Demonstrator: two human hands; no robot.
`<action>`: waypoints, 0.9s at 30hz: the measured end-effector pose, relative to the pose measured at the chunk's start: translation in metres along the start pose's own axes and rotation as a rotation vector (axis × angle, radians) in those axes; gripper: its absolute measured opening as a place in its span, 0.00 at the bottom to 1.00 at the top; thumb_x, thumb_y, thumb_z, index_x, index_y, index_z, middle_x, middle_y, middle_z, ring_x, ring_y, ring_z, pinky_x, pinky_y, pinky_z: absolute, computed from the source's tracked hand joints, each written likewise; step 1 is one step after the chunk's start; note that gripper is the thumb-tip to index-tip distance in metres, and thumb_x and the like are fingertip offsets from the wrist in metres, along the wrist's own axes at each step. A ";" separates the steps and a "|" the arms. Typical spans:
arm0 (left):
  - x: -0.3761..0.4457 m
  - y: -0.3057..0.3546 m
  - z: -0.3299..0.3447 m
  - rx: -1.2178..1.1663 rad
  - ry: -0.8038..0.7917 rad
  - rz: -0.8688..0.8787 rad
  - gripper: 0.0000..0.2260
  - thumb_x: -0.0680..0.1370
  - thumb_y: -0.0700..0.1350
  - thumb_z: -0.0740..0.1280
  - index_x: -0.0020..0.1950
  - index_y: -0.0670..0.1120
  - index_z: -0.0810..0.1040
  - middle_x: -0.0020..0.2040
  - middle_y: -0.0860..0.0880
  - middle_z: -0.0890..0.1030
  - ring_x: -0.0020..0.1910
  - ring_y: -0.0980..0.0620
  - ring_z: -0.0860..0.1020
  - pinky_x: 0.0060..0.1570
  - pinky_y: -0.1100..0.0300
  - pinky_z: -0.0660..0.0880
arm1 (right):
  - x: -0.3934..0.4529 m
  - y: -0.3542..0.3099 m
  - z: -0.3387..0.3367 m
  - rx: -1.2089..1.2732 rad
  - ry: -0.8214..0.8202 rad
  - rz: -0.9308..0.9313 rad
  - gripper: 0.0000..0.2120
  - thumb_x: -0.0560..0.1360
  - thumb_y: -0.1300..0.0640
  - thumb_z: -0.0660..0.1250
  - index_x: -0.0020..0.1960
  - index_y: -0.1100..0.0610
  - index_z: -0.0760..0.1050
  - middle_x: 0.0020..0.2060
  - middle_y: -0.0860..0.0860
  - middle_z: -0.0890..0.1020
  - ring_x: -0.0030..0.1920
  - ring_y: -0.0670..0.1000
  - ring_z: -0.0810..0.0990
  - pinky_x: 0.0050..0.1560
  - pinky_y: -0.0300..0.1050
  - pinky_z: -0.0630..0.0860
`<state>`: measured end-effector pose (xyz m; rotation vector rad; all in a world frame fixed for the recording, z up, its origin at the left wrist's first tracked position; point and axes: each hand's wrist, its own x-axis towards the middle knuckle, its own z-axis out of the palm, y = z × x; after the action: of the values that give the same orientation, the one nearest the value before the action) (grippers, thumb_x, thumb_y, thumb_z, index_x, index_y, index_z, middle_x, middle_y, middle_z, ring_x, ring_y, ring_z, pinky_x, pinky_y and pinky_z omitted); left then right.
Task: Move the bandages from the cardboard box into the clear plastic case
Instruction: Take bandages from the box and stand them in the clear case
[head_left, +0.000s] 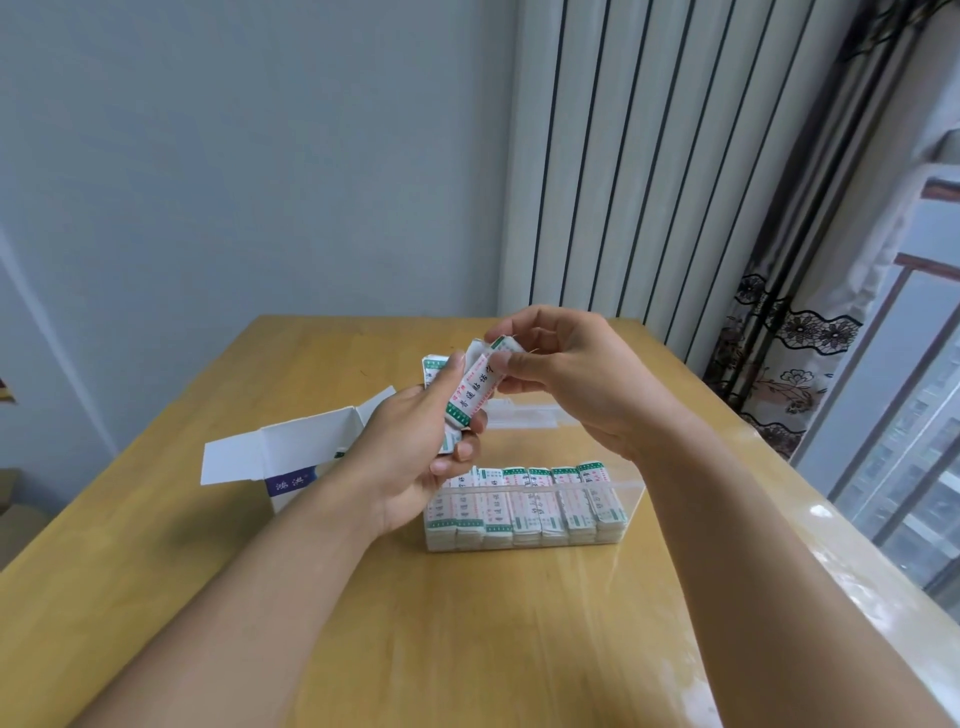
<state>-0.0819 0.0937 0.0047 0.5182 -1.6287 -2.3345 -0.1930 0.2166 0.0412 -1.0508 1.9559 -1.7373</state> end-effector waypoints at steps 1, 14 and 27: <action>0.000 0.000 0.000 0.003 0.002 0.002 0.18 0.83 0.56 0.62 0.55 0.42 0.78 0.33 0.48 0.76 0.24 0.55 0.67 0.19 0.68 0.59 | 0.000 0.000 0.000 -0.002 0.000 -0.005 0.05 0.78 0.67 0.69 0.53 0.63 0.80 0.46 0.60 0.85 0.48 0.57 0.86 0.52 0.48 0.84; 0.009 -0.005 -0.004 0.119 0.195 0.168 0.20 0.86 0.56 0.57 0.53 0.42 0.80 0.33 0.46 0.77 0.24 0.53 0.71 0.19 0.64 0.64 | 0.009 0.022 -0.016 -0.502 -0.116 0.159 0.06 0.77 0.69 0.69 0.49 0.59 0.81 0.42 0.53 0.86 0.41 0.50 0.87 0.47 0.48 0.85; 0.013 -0.008 -0.007 0.060 0.211 0.138 0.20 0.86 0.56 0.57 0.54 0.41 0.79 0.31 0.47 0.76 0.24 0.52 0.71 0.19 0.64 0.63 | 0.018 0.060 0.003 -0.621 -0.309 0.268 0.09 0.75 0.65 0.73 0.52 0.55 0.83 0.40 0.50 0.87 0.39 0.48 0.87 0.52 0.47 0.84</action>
<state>-0.0904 0.0852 -0.0071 0.6212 -1.5860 -2.0620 -0.2215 0.2017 -0.0124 -1.0885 2.3402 -0.7807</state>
